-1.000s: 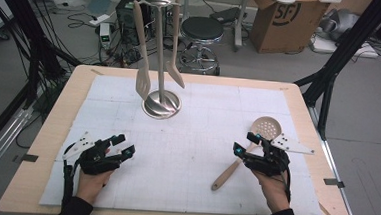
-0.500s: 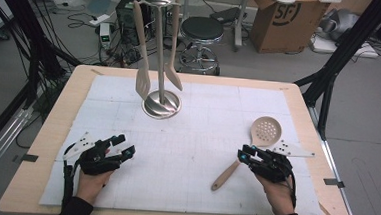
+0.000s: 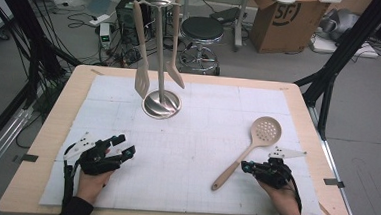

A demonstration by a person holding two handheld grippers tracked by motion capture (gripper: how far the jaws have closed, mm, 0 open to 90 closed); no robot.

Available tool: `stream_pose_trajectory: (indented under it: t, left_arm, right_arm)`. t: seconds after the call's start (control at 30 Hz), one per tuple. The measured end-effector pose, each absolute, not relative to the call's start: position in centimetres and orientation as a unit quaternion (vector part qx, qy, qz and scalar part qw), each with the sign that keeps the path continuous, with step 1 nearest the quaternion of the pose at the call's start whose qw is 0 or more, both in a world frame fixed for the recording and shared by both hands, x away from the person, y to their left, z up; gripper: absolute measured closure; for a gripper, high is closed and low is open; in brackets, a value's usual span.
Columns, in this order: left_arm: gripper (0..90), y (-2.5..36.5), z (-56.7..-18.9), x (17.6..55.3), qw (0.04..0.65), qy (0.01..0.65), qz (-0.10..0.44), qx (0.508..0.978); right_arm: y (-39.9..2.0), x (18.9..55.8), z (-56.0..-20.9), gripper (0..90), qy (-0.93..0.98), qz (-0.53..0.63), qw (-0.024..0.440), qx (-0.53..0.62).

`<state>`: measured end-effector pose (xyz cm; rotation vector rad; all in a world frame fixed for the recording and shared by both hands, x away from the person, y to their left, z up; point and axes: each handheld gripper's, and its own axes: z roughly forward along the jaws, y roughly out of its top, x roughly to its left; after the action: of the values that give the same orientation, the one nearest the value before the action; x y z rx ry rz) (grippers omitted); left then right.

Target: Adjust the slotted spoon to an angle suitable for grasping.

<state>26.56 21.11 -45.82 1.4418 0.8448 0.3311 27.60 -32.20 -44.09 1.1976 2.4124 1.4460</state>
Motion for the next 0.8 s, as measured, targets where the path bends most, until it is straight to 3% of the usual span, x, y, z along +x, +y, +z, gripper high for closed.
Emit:
stream_pose_trajectory:
  t: [0.23, 0.8]
  left_arm:
    - [32.8, 21.1, -45.8, 26.5, 0.658, 0.372, 0.146, 0.638]
    - [32.8, 20.9, -45.8, 26.5, 0.656, 0.371, 0.148, 0.64]
  right_arm:
    - [-31.0, 27.8, -45.7, 89.4, 0.819, 0.425, -0.001, 0.386]
    - [-28.3, 28.8, -45.7, 89.4, 0.825, 0.422, 0.007, 0.376]
